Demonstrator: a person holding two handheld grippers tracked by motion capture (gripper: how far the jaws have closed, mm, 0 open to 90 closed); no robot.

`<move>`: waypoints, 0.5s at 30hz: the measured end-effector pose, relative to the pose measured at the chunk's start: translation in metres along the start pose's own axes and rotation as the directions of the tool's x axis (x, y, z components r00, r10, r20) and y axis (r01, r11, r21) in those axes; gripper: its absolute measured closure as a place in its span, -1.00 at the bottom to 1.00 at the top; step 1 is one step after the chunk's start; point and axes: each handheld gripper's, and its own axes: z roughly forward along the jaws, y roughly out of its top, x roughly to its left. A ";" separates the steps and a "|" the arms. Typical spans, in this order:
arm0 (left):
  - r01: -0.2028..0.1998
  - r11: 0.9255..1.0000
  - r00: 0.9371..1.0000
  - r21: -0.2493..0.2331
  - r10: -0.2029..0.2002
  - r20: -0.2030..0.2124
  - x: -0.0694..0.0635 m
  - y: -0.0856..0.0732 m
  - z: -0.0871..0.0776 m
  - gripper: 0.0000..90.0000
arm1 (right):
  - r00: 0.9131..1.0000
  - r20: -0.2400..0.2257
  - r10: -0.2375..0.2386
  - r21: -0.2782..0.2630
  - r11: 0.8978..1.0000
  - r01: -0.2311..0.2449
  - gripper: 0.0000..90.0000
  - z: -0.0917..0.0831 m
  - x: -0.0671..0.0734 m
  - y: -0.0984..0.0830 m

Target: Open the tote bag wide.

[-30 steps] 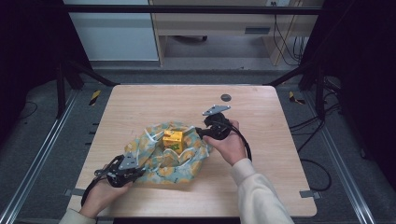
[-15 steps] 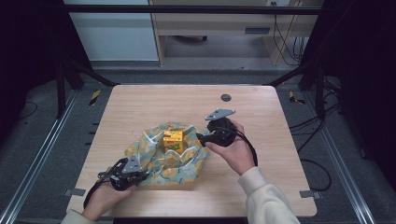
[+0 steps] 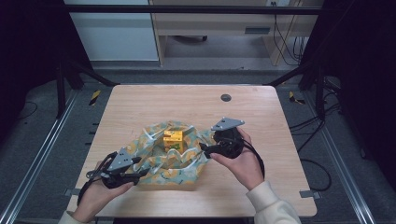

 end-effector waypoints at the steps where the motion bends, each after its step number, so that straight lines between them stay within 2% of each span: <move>1: -0.012 1.000 1.000 -0.007 0.012 -0.010 0.003 0.008 -0.003 -0.04 | 1.000 -0.006 -0.001 0.001 1.000 0.001 -0.58 -0.003 0.002 -0.003; 2: -0.012 1.000 1.000 -0.007 0.012 -0.010 0.003 0.008 -0.003 -0.05 | 1.000 -0.006 -0.001 0.001 1.000 0.001 -0.58 -0.003 0.002 -0.003; 3: -0.024 1.000 0.999 0.000 0.024 -0.029 0.009 0.017 -0.001 -0.06 | 1.000 -0.014 0.003 -0.001 1.000 -0.003 -0.59 -0.004 0.006 -0.007; 6: -0.044 0.998 0.998 0.046 0.046 -0.053 0.023 0.028 0.007 -0.12 | 1.000 -0.025 0.008 0.002 1.000 -0.008 -0.60 -0.001 0.011 -0.012; 7: -0.032 0.998 0.998 0.050 0.035 -0.058 0.028 0.031 0.012 -0.13 | 0.999 -0.031 0.011 0.005 1.000 -0.011 -0.61 0.000 0.014 -0.014; 9: -0.035 0.996 0.997 0.079 0.040 -0.066 0.036 0.035 0.020 -0.16 | 0.999 -0.032 0.008 0.003 1.000 -0.008 -0.61 0.002 0.019 -0.017; 10: -0.035 0.996 0.997 0.079 0.040 -0.066 0.036 0.035 0.020 -0.16 | 0.999 -0.032 0.008 0.003 1.000 -0.008 -0.61 0.002 0.019 -0.017; 11: -0.032 0.996 0.997 0.089 0.038 -0.069 0.040 0.037 0.027 -0.18 | 0.999 -0.039 0.010 0.009 1.000 -0.010 -0.64 0.005 0.023 -0.020; 15: -0.009 0.991 0.998 0.136 0.016 -0.057 0.050 0.037 0.054 -0.25 | 0.999 -0.033 0.030 0.043 0.999 -0.028 -0.73 0.016 0.026 -0.026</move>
